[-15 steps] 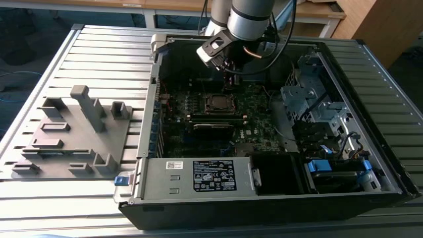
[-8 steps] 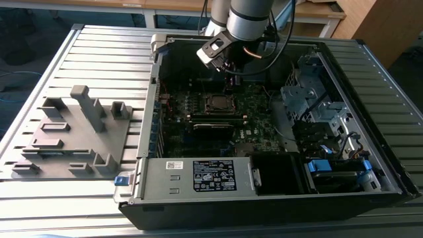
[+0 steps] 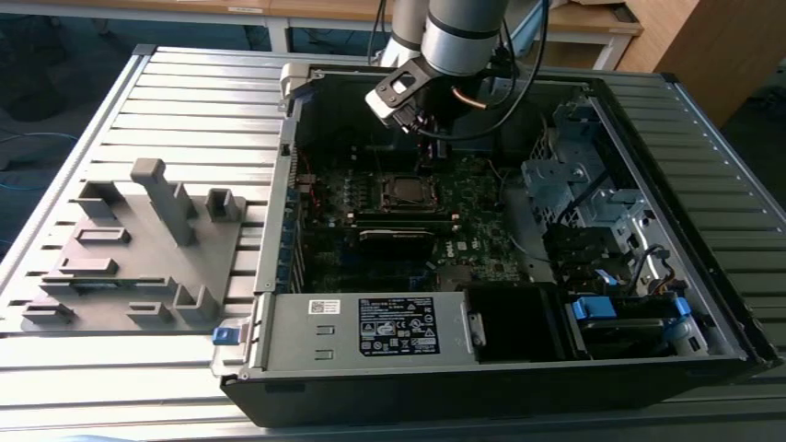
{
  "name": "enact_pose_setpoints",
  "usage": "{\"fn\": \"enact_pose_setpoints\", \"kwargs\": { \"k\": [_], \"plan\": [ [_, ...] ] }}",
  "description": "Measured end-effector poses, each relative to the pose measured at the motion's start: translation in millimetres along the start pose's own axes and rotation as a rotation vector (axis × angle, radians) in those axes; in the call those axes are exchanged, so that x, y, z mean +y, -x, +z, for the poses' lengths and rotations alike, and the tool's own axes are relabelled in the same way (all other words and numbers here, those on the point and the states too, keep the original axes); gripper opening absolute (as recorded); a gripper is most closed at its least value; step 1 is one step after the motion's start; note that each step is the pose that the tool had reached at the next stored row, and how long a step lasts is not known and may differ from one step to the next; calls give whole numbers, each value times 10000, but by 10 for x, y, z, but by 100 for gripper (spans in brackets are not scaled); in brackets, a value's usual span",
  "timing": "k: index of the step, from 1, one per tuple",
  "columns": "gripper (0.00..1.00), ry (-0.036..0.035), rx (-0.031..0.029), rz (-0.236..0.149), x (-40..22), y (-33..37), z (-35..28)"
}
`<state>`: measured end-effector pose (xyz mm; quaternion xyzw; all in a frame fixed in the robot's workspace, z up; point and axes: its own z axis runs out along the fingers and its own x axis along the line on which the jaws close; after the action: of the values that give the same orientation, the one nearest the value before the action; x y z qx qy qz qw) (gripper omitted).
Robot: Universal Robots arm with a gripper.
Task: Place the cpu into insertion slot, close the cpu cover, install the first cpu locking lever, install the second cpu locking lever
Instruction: 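Close the cpu cover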
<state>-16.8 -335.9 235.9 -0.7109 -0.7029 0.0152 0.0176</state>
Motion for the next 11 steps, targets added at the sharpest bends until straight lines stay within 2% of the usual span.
{"fn": "enact_pose_setpoints", "kwargs": {
  "k": [3, 11],
  "plan": [
    [11, 0, -5, -137, 0, 0, 0],
    [11, -2, -49, -1092, 0, 0, 1]
  ]
}}
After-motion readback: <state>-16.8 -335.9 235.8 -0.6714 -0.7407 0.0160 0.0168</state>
